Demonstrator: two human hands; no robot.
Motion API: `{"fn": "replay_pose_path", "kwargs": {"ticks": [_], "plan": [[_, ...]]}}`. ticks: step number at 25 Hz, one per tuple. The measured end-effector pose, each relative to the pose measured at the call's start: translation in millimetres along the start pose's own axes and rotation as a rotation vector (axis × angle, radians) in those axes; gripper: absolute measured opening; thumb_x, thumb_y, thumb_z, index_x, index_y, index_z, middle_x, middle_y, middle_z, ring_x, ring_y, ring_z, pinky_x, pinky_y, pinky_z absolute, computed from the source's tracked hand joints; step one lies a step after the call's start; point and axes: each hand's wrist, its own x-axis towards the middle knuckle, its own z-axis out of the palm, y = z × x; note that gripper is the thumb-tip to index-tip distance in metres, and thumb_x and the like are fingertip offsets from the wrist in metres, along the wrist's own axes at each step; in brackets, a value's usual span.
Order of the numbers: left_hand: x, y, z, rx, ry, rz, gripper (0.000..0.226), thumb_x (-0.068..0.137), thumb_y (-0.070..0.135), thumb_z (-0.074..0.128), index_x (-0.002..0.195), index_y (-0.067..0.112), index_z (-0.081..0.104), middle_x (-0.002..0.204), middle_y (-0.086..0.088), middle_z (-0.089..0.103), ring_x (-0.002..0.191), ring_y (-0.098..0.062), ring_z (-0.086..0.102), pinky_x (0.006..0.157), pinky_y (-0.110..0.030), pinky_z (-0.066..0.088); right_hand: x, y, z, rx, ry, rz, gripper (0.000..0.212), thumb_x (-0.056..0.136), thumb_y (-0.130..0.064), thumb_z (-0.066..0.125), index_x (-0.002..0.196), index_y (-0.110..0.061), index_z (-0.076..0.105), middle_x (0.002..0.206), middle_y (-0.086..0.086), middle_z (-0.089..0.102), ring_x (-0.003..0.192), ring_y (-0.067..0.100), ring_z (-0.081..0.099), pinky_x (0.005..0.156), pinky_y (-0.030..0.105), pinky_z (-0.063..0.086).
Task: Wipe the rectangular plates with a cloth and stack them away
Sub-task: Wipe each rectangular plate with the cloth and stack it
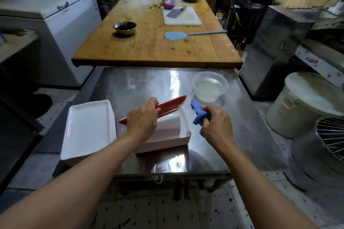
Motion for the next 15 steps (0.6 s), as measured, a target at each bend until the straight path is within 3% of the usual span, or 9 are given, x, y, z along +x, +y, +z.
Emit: {"fn": "replay_pose_path", "kwargs": {"ticks": [3, 8, 12, 15], "plan": [[3.0, -3.7, -26.4, -0.147, 0.073, -0.094, 0.012, 0.095, 0.025, 0.047, 0.097, 0.014, 0.051, 0.082, -0.009, 0.066, 0.074, -0.037, 0.059, 0.059, -0.032, 0.031, 3.9, -27.9, -9.5, 0.064, 0.073, -0.079, 0.024, 0.079, 0.0, 0.052, 0.097, -0.009, 0.065, 0.093, 0.011, 0.066, 0.091, 0.03, 0.057, 0.073, 0.038, 0.048], [-0.6, -7.6, -77.0, -0.422, 0.17, -0.183, 0.011, 0.094, 0.019, 0.05, 0.093, 0.009, 0.054, 0.081, -0.008, 0.064, 0.078, -0.033, 0.059, 0.066, -0.041, 0.045, 4.6, -89.8, -21.2, 0.196, 0.198, -0.273, 0.029, 0.075, 0.005, 0.054, 0.099, -0.007, 0.065, 0.095, 0.008, 0.065, 0.093, 0.026, 0.054, 0.073, 0.025, 0.035], [-3.3, -9.7, -109.0, -0.545, 0.24, -0.247, 0.007, 0.093, 0.016, 0.052, 0.089, 0.011, 0.054, 0.08, -0.003, 0.061, 0.078, -0.026, 0.058, 0.068, -0.037, 0.045, 0.2, -137.2, -24.1, 0.254, 0.23, -0.451, 0.033, 0.073, 0.007, 0.06, 0.103, -0.006, 0.064, 0.111, 0.006, 0.06, 0.105, 0.022, 0.05, 0.086, 0.018, 0.035], [-6.7, -6.9, -124.3, -0.648, 0.265, -0.291, 0.007, 0.093, 0.017, 0.053, 0.086, 0.017, 0.053, 0.08, 0.002, 0.061, 0.075, -0.018, 0.058, 0.064, -0.029, 0.042, -2.0, -159.5, -22.6, 0.323, 0.172, -0.551, 0.038, 0.072, 0.009, 0.061, 0.107, -0.003, 0.058, 0.124, 0.011, 0.053, 0.112, 0.026, 0.049, 0.093, 0.033, 0.042]]}}
